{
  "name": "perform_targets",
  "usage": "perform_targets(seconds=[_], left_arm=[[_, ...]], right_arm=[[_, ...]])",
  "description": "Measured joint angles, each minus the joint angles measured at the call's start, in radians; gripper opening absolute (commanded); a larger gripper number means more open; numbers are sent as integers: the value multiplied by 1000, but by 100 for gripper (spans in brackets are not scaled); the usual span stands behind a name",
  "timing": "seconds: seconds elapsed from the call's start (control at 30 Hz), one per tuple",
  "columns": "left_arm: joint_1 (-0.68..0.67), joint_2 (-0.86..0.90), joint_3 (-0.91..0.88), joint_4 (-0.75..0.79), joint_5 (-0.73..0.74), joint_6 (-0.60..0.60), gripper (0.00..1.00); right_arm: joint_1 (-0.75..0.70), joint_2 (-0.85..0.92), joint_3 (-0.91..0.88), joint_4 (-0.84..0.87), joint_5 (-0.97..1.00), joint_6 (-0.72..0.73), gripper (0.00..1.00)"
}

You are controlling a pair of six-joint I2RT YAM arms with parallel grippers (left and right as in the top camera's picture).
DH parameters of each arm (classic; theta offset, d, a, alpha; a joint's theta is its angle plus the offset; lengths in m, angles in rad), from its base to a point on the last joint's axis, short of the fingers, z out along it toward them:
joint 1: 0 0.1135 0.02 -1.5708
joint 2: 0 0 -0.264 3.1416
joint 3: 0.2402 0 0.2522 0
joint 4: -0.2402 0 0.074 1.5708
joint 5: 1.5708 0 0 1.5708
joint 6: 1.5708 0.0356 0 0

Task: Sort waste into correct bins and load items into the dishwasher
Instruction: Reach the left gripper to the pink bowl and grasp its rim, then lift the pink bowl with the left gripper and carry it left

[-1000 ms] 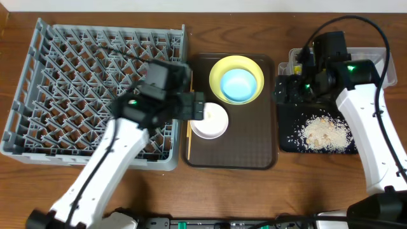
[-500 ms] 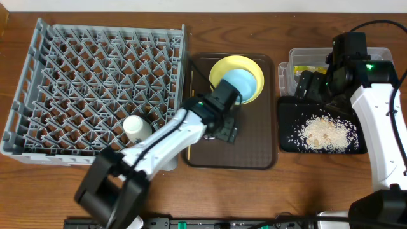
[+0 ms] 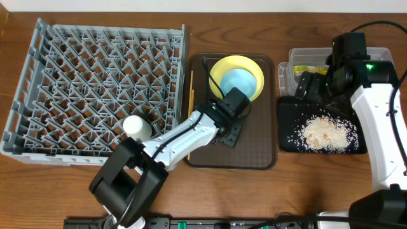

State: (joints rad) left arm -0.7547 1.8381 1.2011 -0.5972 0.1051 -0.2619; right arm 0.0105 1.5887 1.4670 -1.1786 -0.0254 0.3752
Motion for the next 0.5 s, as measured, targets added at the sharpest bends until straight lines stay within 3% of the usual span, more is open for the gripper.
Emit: perform_targets(seconds=[0.23, 0.5], left_arm=[[0, 45, 0, 2, -1, -4, 34], [-1, 46, 0, 1, -3, -3, 34]], right_arm=[[0, 0, 0, -7, 0, 0, 99], [0, 0, 0, -11, 0, 0, 99]])
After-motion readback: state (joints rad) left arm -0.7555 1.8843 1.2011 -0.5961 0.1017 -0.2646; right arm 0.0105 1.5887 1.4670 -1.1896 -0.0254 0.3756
